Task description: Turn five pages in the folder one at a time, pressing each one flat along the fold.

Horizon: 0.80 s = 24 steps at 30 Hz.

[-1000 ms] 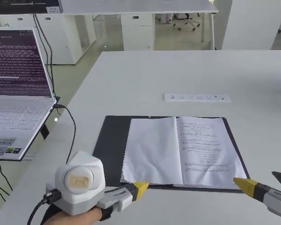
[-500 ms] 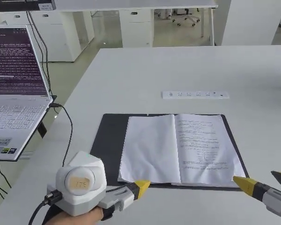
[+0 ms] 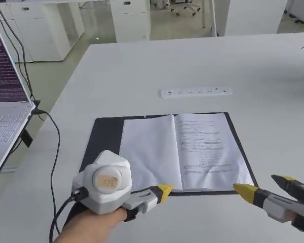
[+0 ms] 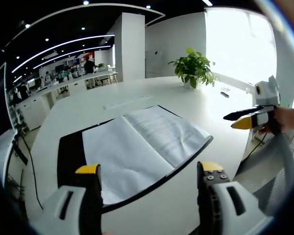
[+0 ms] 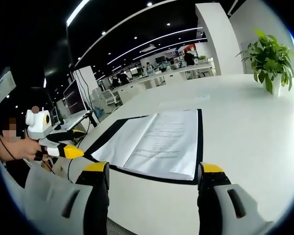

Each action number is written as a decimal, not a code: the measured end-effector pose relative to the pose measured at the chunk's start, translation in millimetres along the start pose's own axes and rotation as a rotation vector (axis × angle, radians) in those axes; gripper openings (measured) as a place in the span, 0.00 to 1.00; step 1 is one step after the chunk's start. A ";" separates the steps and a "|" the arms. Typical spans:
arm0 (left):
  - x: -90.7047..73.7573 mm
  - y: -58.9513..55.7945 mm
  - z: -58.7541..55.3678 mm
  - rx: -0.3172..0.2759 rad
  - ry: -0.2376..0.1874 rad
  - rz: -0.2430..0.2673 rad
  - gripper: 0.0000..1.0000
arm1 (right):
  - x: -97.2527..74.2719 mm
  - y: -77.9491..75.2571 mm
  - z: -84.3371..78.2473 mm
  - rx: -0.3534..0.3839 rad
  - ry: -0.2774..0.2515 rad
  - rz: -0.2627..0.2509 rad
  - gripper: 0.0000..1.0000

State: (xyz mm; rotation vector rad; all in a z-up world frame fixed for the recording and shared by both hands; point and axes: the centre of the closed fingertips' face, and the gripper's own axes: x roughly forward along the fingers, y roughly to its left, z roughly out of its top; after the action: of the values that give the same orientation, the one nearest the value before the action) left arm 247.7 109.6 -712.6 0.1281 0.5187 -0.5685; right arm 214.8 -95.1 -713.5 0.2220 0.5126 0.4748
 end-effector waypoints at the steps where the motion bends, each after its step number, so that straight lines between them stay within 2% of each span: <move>1: 6.1 -3.4 0.6 0.006 0.006 -0.011 0.80 | 0.5 -1.7 -0.9 0.001 0.000 -0.001 0.73; 7: 34.9 -21.1 5.0 0.037 0.024 -0.058 0.79 | 0.1 -5.3 -0.2 0.011 -0.008 -0.006 0.72; 13: 64.0 -44.3 8.4 0.072 0.037 -0.111 0.77 | 0.4 -12.2 -2.6 0.021 -0.009 -0.015 0.71; 24: 113.7 -75.7 3.4 0.099 0.058 -0.159 0.73 | 3.1 -21.3 -6.2 0.042 -0.016 -0.028 0.70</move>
State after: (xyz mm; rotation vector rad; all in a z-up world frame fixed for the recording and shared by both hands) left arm 289.7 -9.5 -764.9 0.1992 0.5603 -0.7482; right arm 222.1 -111.5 -726.9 0.2579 0.5096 0.4347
